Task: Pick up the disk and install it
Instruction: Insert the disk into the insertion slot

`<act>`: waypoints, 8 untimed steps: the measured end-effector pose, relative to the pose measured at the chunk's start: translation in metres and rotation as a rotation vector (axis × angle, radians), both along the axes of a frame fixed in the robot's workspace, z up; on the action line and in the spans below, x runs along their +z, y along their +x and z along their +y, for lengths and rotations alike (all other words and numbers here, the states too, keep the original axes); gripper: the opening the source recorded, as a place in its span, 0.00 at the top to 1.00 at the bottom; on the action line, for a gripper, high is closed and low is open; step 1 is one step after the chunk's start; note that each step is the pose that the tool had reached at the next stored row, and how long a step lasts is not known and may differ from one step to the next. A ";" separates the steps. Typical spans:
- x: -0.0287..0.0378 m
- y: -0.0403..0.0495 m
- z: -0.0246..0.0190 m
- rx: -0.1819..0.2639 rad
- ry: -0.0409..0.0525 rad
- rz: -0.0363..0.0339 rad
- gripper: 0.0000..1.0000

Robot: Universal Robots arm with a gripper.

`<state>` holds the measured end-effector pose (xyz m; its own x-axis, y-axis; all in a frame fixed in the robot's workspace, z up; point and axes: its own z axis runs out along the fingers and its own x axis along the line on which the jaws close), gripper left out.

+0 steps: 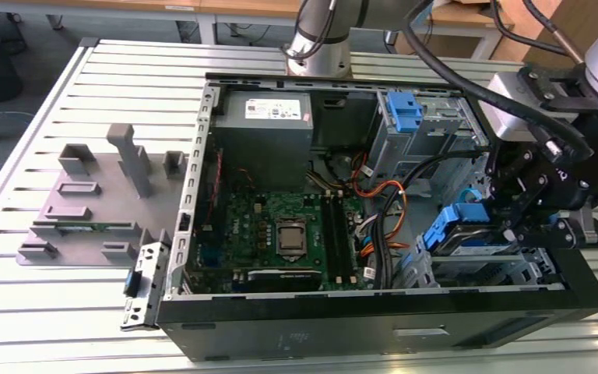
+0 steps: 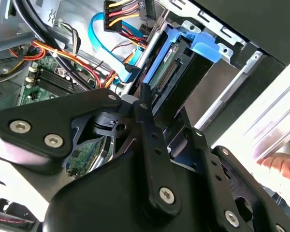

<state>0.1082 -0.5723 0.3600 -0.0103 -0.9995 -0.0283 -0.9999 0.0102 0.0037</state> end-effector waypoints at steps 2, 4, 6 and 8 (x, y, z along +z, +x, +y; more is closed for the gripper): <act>-0.0036 0.0000 -0.0002 0.000 0.0000 0.0000 0.65; -0.0073 0.0000 -0.0003 0.000 0.0000 0.0000 0.65; -0.0109 0.0000 -0.0005 0.000 0.0000 0.0000 0.65; -0.0141 0.0000 -0.0006 0.000 0.0000 0.0000 0.65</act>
